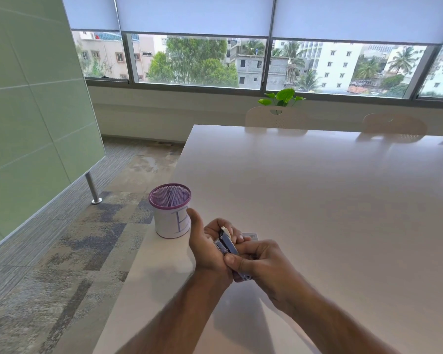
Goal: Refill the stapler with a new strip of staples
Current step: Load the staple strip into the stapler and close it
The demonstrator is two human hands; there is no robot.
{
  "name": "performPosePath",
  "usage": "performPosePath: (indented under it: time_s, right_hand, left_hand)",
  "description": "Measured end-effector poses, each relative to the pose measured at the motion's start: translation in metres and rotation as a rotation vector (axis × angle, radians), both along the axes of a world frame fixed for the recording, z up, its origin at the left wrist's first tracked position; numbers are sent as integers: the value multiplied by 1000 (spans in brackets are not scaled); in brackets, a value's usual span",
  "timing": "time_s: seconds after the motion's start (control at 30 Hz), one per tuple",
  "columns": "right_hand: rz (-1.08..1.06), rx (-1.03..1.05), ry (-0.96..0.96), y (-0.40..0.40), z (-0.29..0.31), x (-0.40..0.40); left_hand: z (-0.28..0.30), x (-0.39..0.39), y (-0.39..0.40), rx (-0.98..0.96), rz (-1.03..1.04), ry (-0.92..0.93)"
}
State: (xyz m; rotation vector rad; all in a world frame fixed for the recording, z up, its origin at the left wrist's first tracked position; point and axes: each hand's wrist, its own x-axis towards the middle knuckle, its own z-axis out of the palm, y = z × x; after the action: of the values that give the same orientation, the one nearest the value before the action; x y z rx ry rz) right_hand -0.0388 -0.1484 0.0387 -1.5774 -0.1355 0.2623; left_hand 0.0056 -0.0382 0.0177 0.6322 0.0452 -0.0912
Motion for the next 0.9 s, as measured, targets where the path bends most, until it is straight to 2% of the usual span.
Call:
performPosePath:
  time_s: [0.6, 0.9]
  right_hand:
    - [3, -35, -17, 1, 4, -2]
    - [40, 27, 69, -5, 7, -2]
  left_hand:
    - [0, -1, 0, 18, 24, -1]
    - [8, -1, 2, 50, -46, -58]
